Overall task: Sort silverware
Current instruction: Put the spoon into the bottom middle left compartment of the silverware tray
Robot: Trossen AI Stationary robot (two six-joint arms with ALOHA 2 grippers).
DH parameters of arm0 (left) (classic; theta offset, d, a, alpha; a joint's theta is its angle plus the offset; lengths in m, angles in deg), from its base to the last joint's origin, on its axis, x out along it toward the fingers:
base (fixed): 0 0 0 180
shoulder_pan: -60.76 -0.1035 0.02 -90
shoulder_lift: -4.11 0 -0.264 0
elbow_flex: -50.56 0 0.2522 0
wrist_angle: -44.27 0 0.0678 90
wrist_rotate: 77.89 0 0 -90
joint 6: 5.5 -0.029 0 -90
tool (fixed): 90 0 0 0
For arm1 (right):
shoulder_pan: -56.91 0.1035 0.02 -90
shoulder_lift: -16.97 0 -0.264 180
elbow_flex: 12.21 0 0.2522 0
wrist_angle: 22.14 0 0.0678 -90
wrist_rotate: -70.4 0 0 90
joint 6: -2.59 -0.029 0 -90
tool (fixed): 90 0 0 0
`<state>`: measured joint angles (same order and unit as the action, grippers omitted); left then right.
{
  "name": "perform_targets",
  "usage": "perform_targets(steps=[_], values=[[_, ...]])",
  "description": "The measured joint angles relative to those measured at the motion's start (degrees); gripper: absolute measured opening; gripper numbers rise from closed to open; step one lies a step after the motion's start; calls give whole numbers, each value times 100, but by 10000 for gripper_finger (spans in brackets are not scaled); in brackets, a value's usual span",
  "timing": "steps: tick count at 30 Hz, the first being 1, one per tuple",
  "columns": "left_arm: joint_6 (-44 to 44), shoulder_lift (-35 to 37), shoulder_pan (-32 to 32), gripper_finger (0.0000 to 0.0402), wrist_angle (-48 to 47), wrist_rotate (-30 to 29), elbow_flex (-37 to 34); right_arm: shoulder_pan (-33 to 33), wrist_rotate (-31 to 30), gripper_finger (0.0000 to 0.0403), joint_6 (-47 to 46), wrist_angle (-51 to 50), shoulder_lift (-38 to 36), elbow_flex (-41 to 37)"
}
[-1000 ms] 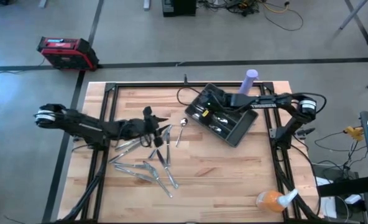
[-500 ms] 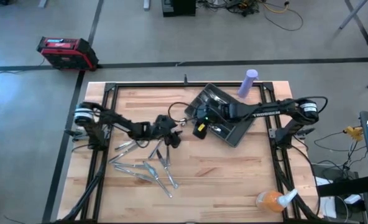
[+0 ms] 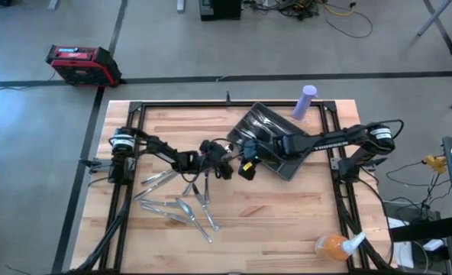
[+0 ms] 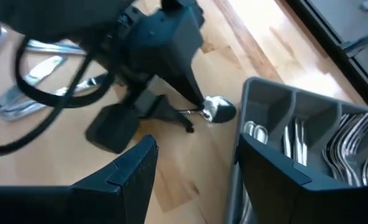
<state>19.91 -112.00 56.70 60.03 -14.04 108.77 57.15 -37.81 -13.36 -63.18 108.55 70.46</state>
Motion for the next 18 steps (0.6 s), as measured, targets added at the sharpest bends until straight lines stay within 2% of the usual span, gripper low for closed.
perform_targets(steps=[2, 4, 8, 11, 14, 18], values=[[-152, 63, -2, 50, -24, 117, -27, 29, 0, 200, 1, 10, -10, 2], [-347, 270, 49, 15, -177, 275, -120, 45, 4, 200, 60, 24, -10, 2], [-653, 860, 174, 5, -499, 538, -578, 150, -3, 199, 646, 68, -3, -50], [-808, 1350, 175, 4, -248, 1016, -1126, 266, 11, 199, 1248, 379, 116, -208], [-970, 1790, 144, 3, 456, 1568, -1740, 300, 18, 199, 1768, 855, 325, -378], [-1444, 2301, 124, 2, 2110, 2040, -2489, 313, -1, 199, 2421, 1375, 604, -522]])
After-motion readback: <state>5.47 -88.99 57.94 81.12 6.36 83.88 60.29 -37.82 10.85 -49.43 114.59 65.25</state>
